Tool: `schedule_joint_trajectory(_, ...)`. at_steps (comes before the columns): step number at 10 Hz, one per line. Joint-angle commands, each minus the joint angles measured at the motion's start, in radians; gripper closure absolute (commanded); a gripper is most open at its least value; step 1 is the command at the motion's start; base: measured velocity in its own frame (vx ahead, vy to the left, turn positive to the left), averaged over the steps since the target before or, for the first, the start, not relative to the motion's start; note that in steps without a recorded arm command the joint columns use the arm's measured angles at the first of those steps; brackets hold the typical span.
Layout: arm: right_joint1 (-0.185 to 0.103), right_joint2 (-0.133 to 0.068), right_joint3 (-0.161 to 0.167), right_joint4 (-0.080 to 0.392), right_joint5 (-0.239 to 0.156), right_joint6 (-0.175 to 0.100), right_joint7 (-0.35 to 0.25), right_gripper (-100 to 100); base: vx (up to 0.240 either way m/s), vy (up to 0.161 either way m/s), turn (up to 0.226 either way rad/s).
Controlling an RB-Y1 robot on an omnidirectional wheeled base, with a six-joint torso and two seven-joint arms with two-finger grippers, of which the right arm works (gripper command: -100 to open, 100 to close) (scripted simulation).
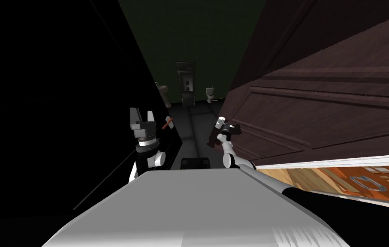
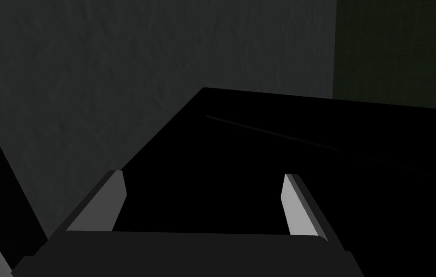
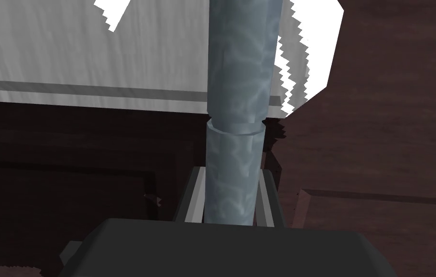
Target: Push the door open
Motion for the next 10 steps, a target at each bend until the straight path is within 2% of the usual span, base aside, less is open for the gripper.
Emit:
schedule_joint_trajectory(1,-0.008,-0.010,-0.028,0.003,-0.007,-0.019,0.020,100,0.136,-0.017,-0.034)
schedule_joint_trajectory(2,-0.013,-0.005,-0.047,0.004,-0.012,-0.027,0.038,100,0.134,-0.036,-0.027)
schedule_joint_trajectory(5,-0.021,0.003,-0.076,0.006,-0.021,-0.039,0.065,100,0.121,-0.024,-0.026)
schedule_joint_trajectory(9,-0.038,0.029,-0.141,0.009,-0.039,-0.067,0.126,100,0.149,-0.030,-0.046)
schedule_joint_trajectory(10,-0.038,0.029,-0.141,0.009,-0.039,-0.067,0.126,100,0.142,-0.017,-0.027)
